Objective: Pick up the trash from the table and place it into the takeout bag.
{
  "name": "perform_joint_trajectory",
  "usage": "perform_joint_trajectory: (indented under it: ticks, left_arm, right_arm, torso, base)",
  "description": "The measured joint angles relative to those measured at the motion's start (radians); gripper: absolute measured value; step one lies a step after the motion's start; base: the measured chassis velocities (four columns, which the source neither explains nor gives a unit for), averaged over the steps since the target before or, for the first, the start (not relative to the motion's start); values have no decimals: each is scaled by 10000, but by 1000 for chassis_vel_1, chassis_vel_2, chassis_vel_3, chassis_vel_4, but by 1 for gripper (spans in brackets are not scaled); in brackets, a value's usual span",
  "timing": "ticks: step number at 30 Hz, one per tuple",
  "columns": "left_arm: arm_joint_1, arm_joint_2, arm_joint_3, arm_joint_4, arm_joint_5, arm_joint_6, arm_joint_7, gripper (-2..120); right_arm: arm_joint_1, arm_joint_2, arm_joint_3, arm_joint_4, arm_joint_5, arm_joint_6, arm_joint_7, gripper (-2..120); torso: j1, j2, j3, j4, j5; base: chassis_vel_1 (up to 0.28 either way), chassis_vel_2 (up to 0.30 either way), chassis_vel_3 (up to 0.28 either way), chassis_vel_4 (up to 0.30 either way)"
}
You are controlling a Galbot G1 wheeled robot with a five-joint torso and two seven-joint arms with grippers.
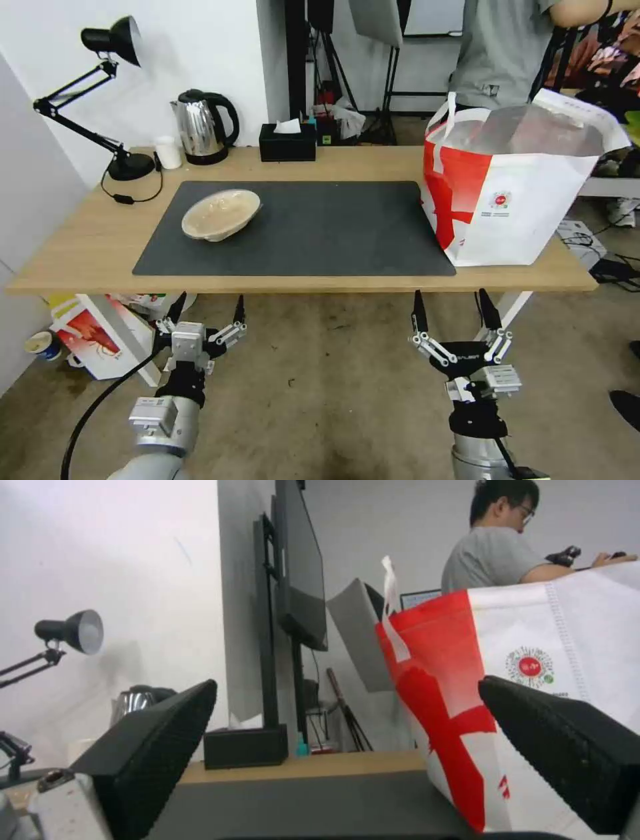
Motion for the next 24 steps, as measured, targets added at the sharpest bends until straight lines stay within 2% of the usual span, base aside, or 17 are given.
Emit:
perform_joint_trajectory:
  ticks: [24]
  left_arm:
    - [0, 0, 1, 0, 0, 0, 0, 100]
  right_arm:
    - [60, -137, -42, -323, -142, 167, -298, 100]
  torso:
    - [-1, 0, 0, 0, 1]
  base:
    - [0, 0, 0, 0]
